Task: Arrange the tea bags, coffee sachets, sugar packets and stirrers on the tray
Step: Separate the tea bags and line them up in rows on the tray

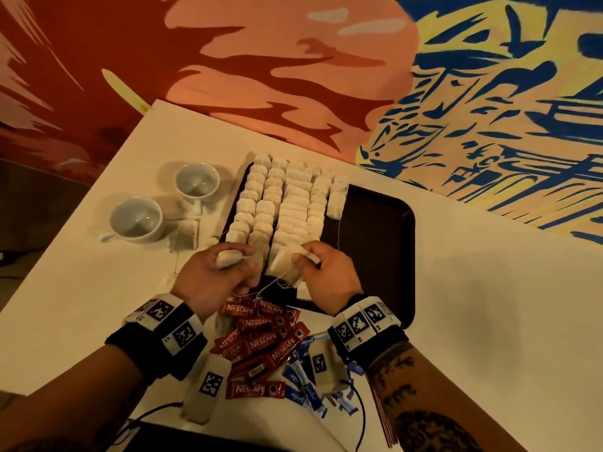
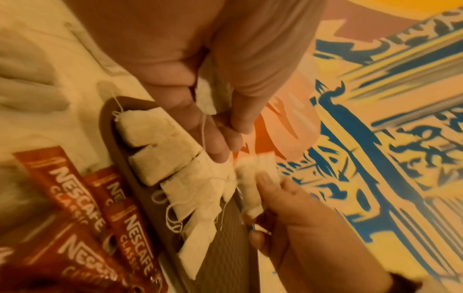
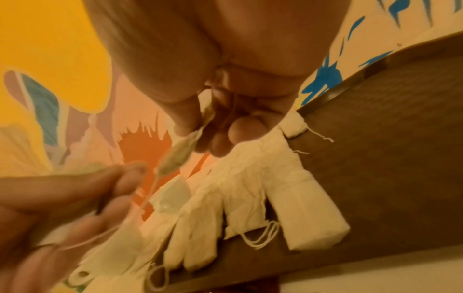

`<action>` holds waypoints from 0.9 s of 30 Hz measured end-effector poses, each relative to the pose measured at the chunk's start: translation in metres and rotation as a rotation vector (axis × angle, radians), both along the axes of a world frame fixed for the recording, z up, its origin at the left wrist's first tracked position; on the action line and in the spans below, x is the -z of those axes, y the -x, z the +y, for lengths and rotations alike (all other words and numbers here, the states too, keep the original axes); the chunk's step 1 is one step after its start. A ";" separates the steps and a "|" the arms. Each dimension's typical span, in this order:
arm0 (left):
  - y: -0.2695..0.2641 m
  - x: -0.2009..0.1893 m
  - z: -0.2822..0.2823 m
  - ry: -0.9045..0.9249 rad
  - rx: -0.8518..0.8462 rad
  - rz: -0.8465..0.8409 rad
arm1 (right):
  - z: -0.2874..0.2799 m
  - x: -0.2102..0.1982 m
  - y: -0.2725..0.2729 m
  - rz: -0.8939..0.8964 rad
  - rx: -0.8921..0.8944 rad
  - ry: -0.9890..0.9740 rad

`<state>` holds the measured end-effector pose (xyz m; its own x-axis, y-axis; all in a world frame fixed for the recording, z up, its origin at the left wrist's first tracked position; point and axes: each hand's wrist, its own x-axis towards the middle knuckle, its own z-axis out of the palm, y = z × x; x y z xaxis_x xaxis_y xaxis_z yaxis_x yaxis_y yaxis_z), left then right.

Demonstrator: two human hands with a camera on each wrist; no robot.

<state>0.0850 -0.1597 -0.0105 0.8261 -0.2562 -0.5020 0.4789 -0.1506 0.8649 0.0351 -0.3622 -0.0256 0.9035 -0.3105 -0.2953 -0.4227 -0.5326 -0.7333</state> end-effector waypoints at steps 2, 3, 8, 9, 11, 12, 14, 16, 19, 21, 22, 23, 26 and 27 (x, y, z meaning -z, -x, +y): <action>-0.006 0.001 0.012 0.035 -0.065 0.041 | -0.005 0.001 -0.003 0.002 0.065 0.038; -0.010 0.001 0.017 0.042 -0.092 0.053 | -0.007 0.002 -0.003 0.006 0.066 0.055; -0.022 0.006 0.034 0.078 -0.202 0.101 | 0.000 0.009 -0.011 0.170 -0.193 0.138; -0.023 0.006 0.036 0.093 -0.214 0.116 | 0.002 0.010 -0.013 0.218 -0.253 0.160; -0.024 0.006 0.039 0.132 -0.223 0.146 | 0.009 0.014 -0.018 0.310 -0.346 0.187; -0.025 0.006 0.040 0.155 -0.219 0.161 | 0.013 0.017 -0.020 0.341 -0.375 0.198; -0.025 0.005 0.041 0.202 -0.212 0.186 | 0.018 0.021 -0.024 0.371 -0.395 0.232; -0.026 0.005 0.041 0.244 -0.208 0.194 | 0.021 0.021 -0.029 0.359 -0.383 0.266; -0.026 0.008 0.043 0.291 -0.187 0.189 | 0.022 0.022 -0.036 0.324 -0.374 0.299; -0.027 0.011 0.043 0.308 -0.172 0.191 | 0.022 0.024 -0.040 0.326 -0.373 0.341; -0.028 0.011 0.042 0.307 -0.171 0.187 | 0.023 0.025 -0.042 0.338 -0.367 0.358; -0.028 0.012 0.041 0.304 -0.169 0.179 | 0.023 0.026 -0.043 0.348 -0.360 0.370; -0.030 0.014 0.038 0.285 -0.155 0.158 | 0.022 0.027 -0.045 0.352 -0.347 0.386; -0.031 0.014 0.037 0.287 -0.147 0.157 | 0.021 0.027 -0.046 0.350 -0.343 0.390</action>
